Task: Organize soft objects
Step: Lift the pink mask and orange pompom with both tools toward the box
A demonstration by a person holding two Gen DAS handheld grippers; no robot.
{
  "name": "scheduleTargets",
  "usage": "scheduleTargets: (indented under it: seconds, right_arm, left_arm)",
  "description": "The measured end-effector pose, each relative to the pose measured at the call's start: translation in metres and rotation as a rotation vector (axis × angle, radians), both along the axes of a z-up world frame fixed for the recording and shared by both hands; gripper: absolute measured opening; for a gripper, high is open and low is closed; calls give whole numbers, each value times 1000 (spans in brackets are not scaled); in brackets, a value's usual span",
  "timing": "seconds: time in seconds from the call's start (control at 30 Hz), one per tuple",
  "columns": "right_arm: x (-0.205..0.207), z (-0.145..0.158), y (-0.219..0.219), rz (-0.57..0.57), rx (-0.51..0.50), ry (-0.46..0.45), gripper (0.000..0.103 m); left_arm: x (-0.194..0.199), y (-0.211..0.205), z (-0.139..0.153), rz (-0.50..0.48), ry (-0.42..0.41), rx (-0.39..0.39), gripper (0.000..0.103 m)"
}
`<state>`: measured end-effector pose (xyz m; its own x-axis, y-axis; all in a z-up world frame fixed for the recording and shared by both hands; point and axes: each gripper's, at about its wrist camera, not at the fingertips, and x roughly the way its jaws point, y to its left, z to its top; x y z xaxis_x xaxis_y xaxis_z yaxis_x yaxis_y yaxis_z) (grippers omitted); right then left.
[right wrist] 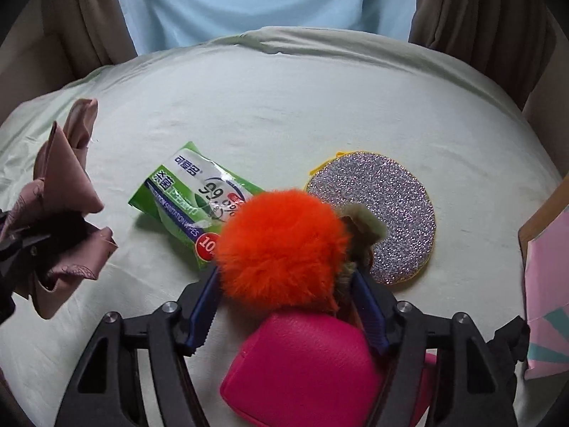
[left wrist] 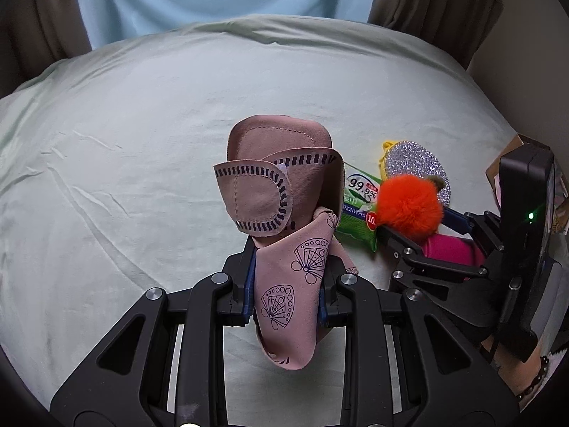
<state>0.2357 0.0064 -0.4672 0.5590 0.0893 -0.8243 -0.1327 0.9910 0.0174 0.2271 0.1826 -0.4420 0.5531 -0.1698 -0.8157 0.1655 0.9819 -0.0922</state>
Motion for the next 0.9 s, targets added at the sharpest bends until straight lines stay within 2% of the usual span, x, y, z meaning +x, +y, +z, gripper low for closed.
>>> scheduleTargets:
  seconds: [0.1,0.23,0.37,0.53,0.73,0.9]
  right_arm:
    - [3,1,-6,-12,31,-27,65]
    - [10,-2,-7,3,15,-43,65]
    - [14,-3,-2,23,-34,-60,51]
    - [11,3,-4,27,5,-96,45]
    - [9,26,-12,3,74,-133,43]
    - [2,61,-27,-16,114,-158,41]
  left_arm:
    - [2,2,-3,7,7,-4,23]
    - [5,2,-4,0,5,-2,23]
    - [7,1,-6,-4,5,1,23]
    - [8,0,-7,-8,0,-3,23]
    - [7,-4,8,-18,-18,-6,23]
    - [3,-15,36,-22,-51,-9,23]
